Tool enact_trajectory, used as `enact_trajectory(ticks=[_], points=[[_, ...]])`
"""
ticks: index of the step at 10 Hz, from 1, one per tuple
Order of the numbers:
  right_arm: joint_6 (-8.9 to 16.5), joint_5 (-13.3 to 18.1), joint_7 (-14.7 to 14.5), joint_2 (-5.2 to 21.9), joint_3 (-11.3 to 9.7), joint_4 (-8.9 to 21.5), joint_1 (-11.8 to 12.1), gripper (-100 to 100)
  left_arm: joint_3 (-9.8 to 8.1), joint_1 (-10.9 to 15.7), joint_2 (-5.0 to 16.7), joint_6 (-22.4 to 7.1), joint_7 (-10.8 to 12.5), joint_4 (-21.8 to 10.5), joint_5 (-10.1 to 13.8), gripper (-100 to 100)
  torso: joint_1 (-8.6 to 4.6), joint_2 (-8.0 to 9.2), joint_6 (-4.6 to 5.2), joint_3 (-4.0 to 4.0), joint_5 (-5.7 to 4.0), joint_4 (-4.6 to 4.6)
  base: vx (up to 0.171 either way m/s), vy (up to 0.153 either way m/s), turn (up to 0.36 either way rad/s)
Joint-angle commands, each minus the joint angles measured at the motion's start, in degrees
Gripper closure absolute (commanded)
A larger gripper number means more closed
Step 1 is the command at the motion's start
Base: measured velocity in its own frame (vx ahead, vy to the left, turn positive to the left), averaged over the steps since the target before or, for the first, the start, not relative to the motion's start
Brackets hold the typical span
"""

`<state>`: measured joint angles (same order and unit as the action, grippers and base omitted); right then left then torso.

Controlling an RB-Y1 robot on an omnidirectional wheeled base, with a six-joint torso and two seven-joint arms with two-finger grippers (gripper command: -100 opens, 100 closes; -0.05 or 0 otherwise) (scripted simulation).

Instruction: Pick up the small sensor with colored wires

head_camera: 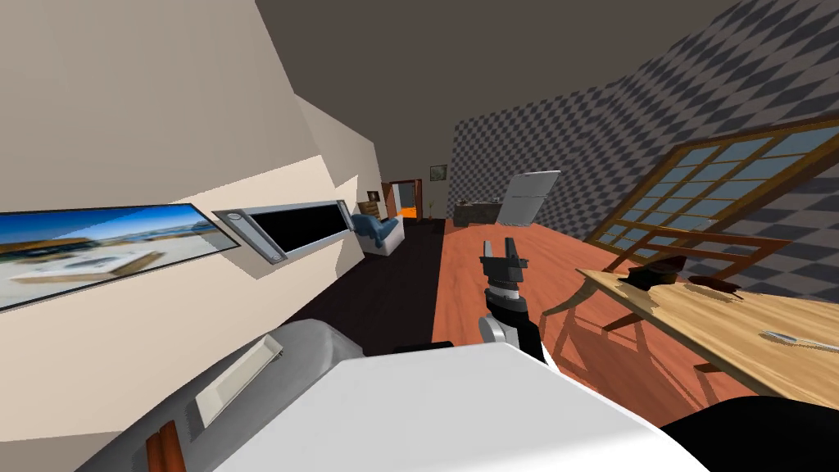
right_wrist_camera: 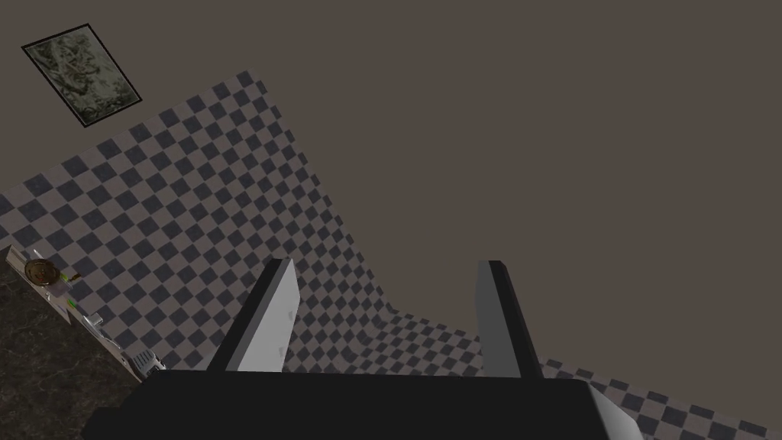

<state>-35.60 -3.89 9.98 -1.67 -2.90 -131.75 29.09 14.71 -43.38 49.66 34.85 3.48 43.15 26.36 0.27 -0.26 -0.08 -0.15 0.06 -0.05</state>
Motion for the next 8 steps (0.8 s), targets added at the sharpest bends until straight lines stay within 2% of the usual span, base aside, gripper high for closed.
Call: enact_trajectory(ticks=[1, 2, 3, 4, 5, 6, 7, 8], points=[[0.0, 0.0, 0.0, 0.0, 0.0, 0.0, 0.0, 0, 2.15, -0.83, 0.39, -0.9, -1.57, -0.97, 0.04, -100, 0.0, 0.0, 0.0, 0.0, 0.0, 0.0, 0.065, 0.058, -0.134], [0.0, 0.0, 0.0, 0.0, 0.0, 0.0, 0.0, 0, 2.87, -0.94, 0.49, -1.12, -1.96, -1.37, 0.0, -100, -0.04, 0.01, 0.02, 0.01, -0.02, 0.01, 0.061, 0.064, -0.135], [0.0, 0.0, 0.0, 0.0, 0.0, 0.0, 0.0, 0, 2.45, -0.67, 0.57, -0.46, -1.09, -1.45, -0.05, -100, -0.05, 0.03, 0.02, 0.02, -0.02, 0.01, 0.023, 0.031, -0.024], [0.0, 0.0, 0.0, 0.0, 0.0, 0.0, 0.0, 0, 2.51, -0.7, 0.6, -0.71, -1.32, -1.38, -0.03, 0, -0.16, 0.13, -0.01, 0.07, -0.03, 0.03, 0.005, 0.006, 0.002], [0.0, 0.0, 0.0, -0.01, -0.01, 0.0, -0.01, 0, 4.18, 1.87, 1.61, -2.79, -2.08, -0.32, 1.11, -100, -0.26, 0.21, -0.01, 0.12, -0.06, 0.05, -0.031, 0.009, 0.179], [0.0, 0.0, 0.0, -0.01, 0.0, 0.0, 0.0, 0, 5.87, 4.17, 2.61, -4.35, -2.86, 0.74, 2.24, -100, -0.26, 0.32, -0.03, 0.18, -0.05, 0.07, -0.069, 0.004, 0.203], [0.0, 0.0, 0.0, -0.01, -0.01, 0.0, -0.01, 0, 5.87, 4.42, 2.61, -4.78, -2.86, -0.41, 2.24, -100, -0.27, 0.44, -0.02, 0.25, -0.05, 0.1, -0.059, 0.001, 0.053], [0.0, 0.0, 0.0, -0.01, -0.01, 0.0, -0.02, 0, 5.87, 4.42, 2.61, -4.9, -2.86, 0.74, 2.24, -100, -0.3, 0.47, -0.02, 0.28, -0.08, 0.11, -0.029, 0.003, -0.008]])
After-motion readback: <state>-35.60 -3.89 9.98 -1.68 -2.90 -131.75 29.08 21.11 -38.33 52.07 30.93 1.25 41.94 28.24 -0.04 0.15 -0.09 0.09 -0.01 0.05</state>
